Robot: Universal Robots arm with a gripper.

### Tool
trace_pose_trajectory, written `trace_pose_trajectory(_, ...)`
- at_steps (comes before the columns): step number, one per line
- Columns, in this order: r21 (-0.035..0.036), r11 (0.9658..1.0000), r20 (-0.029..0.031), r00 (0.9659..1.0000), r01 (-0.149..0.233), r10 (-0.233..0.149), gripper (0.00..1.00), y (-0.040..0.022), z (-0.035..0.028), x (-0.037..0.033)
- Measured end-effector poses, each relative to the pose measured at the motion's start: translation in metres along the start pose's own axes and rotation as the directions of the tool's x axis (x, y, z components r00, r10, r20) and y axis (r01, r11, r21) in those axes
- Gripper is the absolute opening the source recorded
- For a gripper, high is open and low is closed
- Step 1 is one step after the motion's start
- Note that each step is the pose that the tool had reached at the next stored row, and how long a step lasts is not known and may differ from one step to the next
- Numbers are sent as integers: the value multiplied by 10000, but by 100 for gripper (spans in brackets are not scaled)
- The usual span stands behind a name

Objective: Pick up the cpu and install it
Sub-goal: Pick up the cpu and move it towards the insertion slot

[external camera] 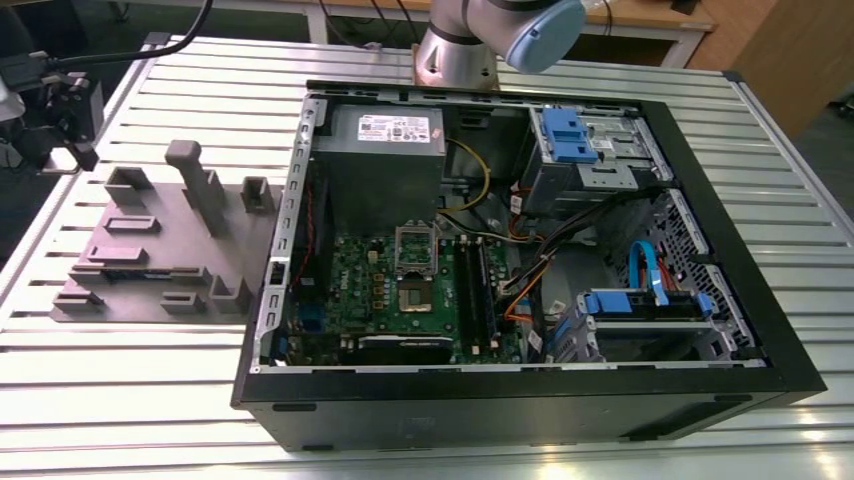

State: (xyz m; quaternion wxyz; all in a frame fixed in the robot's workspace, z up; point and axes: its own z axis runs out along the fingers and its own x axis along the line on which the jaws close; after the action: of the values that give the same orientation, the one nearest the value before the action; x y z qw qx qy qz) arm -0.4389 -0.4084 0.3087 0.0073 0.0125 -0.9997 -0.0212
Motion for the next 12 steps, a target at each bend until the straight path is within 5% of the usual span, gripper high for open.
trace_pose_trajectory(12, 0, 10000, 0, 10000, 1, -1, 47, 3, -56, 0)
